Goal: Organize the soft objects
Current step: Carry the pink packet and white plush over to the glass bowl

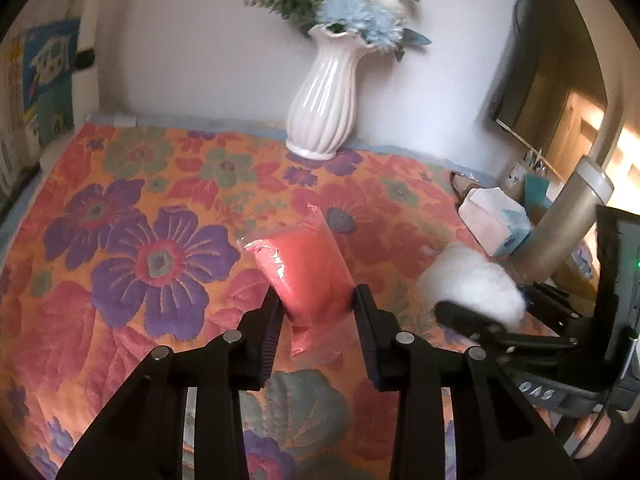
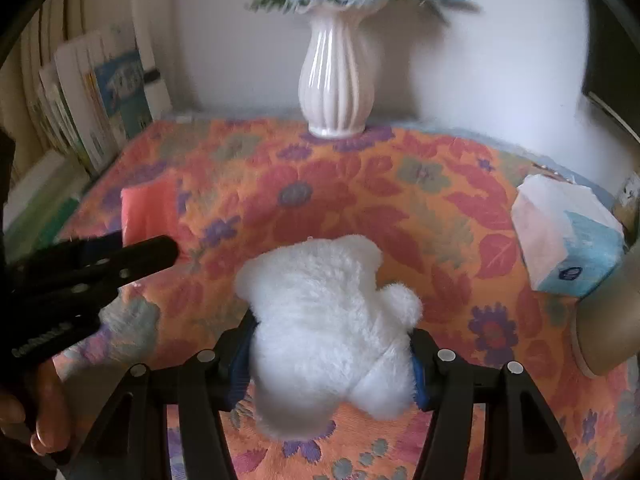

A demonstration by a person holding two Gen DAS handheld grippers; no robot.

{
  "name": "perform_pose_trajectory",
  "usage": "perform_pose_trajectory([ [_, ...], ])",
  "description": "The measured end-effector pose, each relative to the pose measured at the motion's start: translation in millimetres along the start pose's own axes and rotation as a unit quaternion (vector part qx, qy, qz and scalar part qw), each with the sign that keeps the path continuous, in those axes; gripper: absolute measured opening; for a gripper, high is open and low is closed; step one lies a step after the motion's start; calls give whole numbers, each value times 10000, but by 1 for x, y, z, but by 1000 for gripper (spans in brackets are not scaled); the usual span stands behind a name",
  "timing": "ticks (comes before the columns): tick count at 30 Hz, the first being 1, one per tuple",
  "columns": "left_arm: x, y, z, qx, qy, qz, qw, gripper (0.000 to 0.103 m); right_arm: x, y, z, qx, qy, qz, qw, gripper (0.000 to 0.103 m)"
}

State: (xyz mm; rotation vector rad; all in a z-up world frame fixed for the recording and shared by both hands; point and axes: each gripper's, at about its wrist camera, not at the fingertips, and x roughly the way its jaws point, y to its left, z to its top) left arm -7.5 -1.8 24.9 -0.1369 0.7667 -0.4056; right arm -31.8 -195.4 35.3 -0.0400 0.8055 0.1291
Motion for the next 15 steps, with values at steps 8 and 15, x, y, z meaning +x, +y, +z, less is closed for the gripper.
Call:
perform_pose_trajectory([
  [8,-12,-20,-14,26,73,-158,9998,32,-27,-27,-19,593,202,-128,9980,59],
  [15,-23,-66,-17,172,108,-608,9979,32,-65,-77,-28,1334,457,-243,9897,59],
])
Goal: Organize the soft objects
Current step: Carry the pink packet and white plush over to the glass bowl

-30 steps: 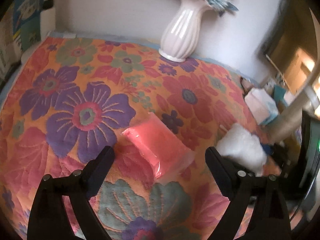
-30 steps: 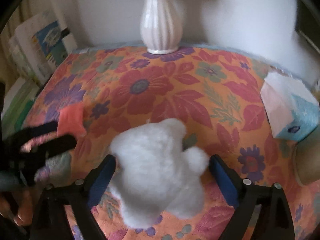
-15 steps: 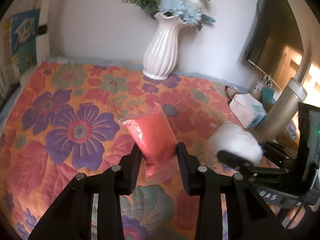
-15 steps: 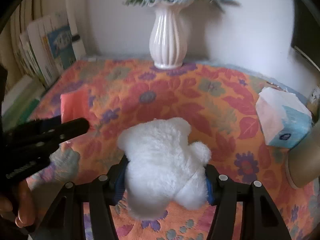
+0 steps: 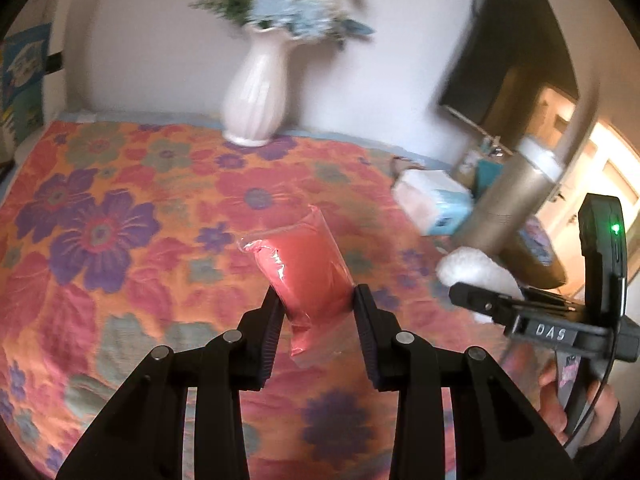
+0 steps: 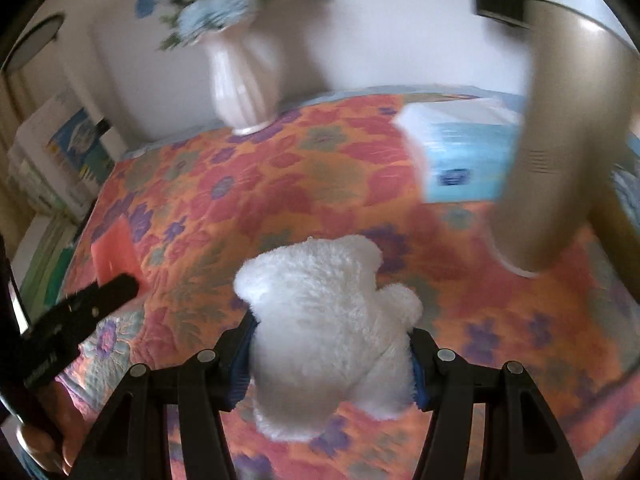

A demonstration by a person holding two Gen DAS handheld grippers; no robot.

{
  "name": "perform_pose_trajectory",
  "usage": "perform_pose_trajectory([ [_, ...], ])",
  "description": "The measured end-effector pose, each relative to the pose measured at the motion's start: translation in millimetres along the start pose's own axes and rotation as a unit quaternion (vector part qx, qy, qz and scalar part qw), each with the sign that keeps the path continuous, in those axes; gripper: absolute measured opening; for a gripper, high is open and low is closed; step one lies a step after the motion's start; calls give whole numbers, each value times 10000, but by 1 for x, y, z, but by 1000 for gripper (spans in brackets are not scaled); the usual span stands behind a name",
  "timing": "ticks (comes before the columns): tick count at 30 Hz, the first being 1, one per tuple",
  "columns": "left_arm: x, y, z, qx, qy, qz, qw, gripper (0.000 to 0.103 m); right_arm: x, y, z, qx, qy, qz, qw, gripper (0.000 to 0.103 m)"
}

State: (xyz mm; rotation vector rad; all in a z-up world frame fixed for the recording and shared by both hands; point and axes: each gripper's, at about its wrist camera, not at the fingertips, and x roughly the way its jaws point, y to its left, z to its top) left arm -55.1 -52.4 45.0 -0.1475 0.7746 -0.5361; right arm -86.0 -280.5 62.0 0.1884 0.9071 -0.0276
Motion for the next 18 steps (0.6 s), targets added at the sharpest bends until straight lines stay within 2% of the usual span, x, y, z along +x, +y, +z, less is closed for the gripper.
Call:
perform_pose_trajectory([
  [5,-2,-46,8,354,-43,-298,9989,32,-46,-36,3,230,-268,-82,9993,59],
  [11,3,-112,17,871,-65,-699,9937,32,-100,-93,5,708,-732,-202,9946,59],
  [18,14,-196,21,1620,-20,-1126,9803,32,-145,-167,-3,1390,-1178,-451,9822,59],
])
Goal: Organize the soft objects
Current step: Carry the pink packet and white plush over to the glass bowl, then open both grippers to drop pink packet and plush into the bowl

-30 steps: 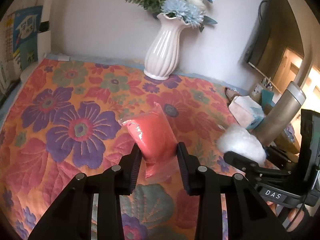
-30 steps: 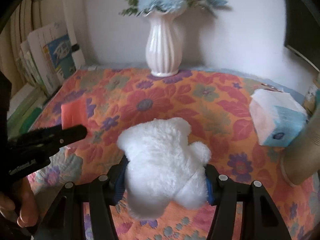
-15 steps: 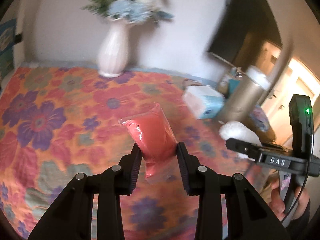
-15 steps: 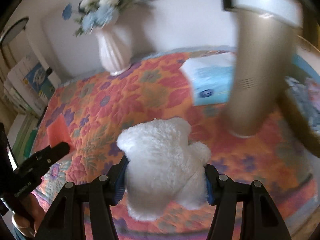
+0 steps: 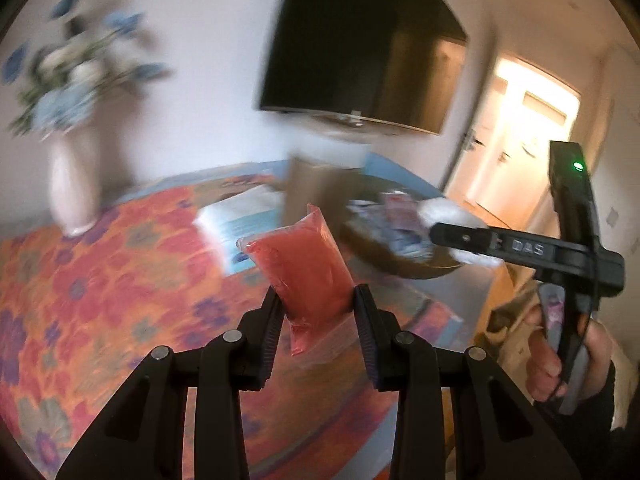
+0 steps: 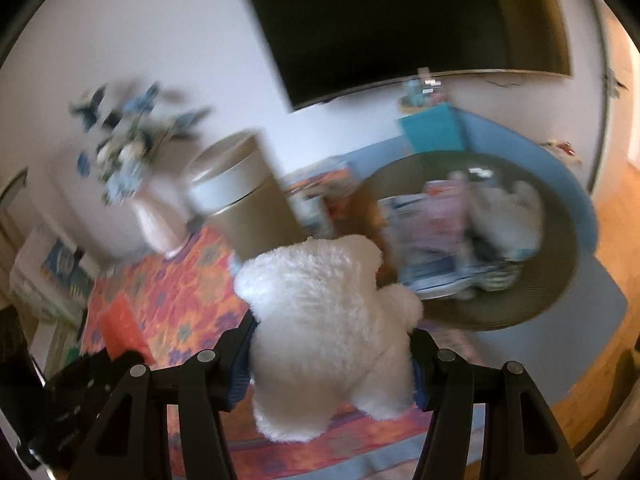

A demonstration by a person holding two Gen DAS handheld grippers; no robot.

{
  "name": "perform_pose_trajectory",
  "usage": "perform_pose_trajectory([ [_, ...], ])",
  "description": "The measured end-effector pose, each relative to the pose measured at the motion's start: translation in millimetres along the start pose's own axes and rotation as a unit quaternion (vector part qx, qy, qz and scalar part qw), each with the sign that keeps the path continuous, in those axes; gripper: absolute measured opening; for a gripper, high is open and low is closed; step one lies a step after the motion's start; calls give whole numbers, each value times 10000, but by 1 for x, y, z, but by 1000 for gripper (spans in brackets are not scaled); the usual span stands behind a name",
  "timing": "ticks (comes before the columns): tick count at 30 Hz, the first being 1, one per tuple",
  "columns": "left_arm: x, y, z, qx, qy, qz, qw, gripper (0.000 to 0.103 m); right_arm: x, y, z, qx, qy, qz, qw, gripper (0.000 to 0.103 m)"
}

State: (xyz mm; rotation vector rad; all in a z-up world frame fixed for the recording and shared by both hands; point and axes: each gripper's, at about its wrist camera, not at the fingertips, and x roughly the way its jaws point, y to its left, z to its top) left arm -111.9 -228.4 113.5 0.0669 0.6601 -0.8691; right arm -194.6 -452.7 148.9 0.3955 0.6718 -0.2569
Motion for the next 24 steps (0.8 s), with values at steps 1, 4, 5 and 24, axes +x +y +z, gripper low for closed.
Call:
perform_pose_trajectory([
  [1,7,-14,6,158,20,-77,9998,32,-2,-10,2,100,-44,-52,9999,59],
  [4,26,-42,19,452,68,-271,9986,32,-9,-44,10,437,-163,-165,9988,59],
  [5,35,-54,25,572,89,-328,9978,32,-12,-56,14,554,-218,-228,9980,59],
  [24,166,-107,101,458,-87,329,9984,32,66,-124,135,926,-26,-260,9954,60],
])
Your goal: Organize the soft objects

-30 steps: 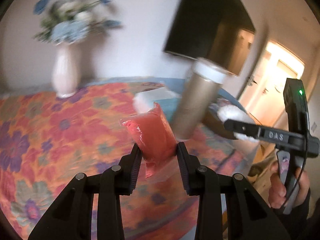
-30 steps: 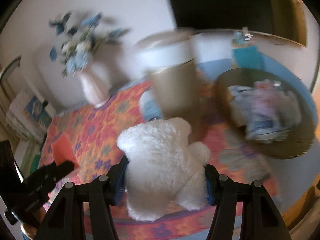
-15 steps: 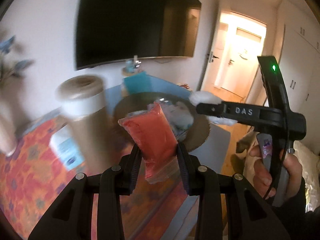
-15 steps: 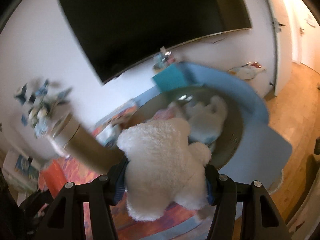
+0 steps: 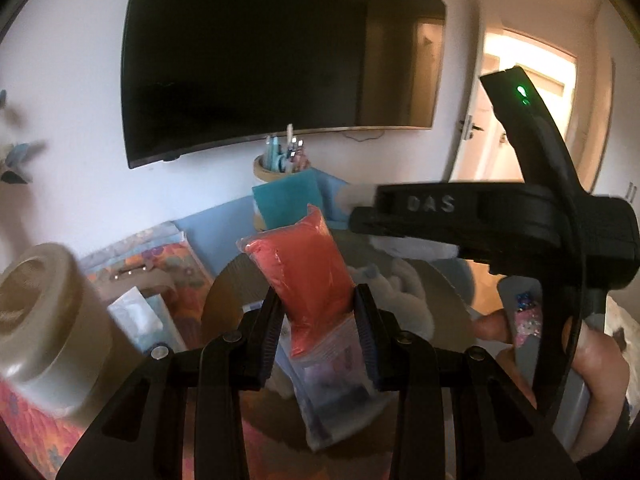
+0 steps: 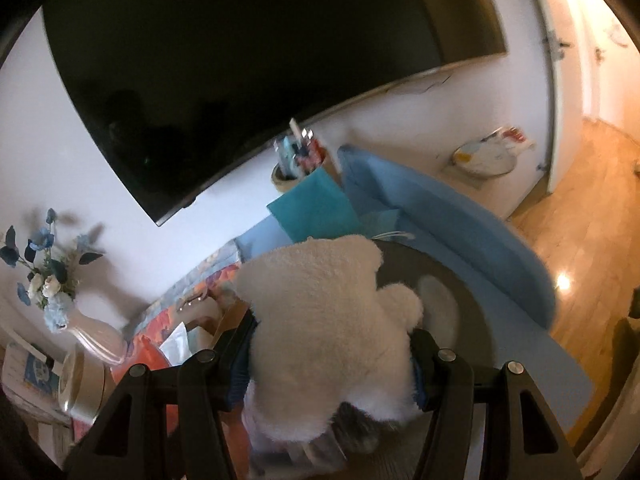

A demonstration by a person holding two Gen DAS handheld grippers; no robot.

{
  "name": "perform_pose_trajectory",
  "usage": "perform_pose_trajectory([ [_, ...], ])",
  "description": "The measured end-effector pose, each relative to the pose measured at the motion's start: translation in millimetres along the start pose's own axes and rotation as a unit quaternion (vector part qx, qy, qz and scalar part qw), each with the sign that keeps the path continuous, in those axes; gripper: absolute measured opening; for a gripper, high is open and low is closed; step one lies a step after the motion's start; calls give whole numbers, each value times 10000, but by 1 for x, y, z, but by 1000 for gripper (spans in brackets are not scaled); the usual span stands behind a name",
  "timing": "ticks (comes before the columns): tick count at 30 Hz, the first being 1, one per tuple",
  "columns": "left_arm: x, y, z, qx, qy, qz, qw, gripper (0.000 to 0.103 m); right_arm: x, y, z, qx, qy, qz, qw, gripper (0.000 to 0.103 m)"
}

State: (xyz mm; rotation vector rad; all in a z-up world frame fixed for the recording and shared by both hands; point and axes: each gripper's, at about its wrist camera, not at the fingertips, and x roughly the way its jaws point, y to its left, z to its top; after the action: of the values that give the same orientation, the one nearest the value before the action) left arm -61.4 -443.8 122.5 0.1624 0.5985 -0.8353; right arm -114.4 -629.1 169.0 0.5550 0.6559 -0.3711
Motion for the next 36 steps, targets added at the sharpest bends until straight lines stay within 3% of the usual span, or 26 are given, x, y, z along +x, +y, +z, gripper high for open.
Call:
perform_pose_trajectory([
  [2,9,4,2,-92,69,-42,9999,33,15,3,10,-24,56,44,10000,60],
  [4,14,6,3,-119,125,-74,9998,35,29,5,16,-60,153,29,9999,69],
  [5,16,7,2,-121,128,-74,9998,37,36,4,20,-28,246,85,9997,69],
  [6,17,7,2,-119,106,-56,9999,49,39,2,21,13,295,182,9994,69],
  [7,16,8,1,-123,68,-59,9999,68,42,0,23,61,325,291,9990,69],
  [9,18,6,2,-139,6,-183,9997,81,42,-3,22,110,358,315,9988,69],
  [19,-39,-21,-18,429,-58,-614,9972,81,-5,-21,-6,351,224,417,9983,70],
  [25,-120,14,-42,388,-242,-574,9973,81,-59,-2,-39,23,-54,634,9980,71],
  [30,-185,70,-66,43,-472,251,9986,82,-78,38,-90,-563,-159,595,9965,72],
  [36,-237,142,-99,-520,-519,1330,9884,82,-77,116,-148,-1474,-55,999,9840,72],
])
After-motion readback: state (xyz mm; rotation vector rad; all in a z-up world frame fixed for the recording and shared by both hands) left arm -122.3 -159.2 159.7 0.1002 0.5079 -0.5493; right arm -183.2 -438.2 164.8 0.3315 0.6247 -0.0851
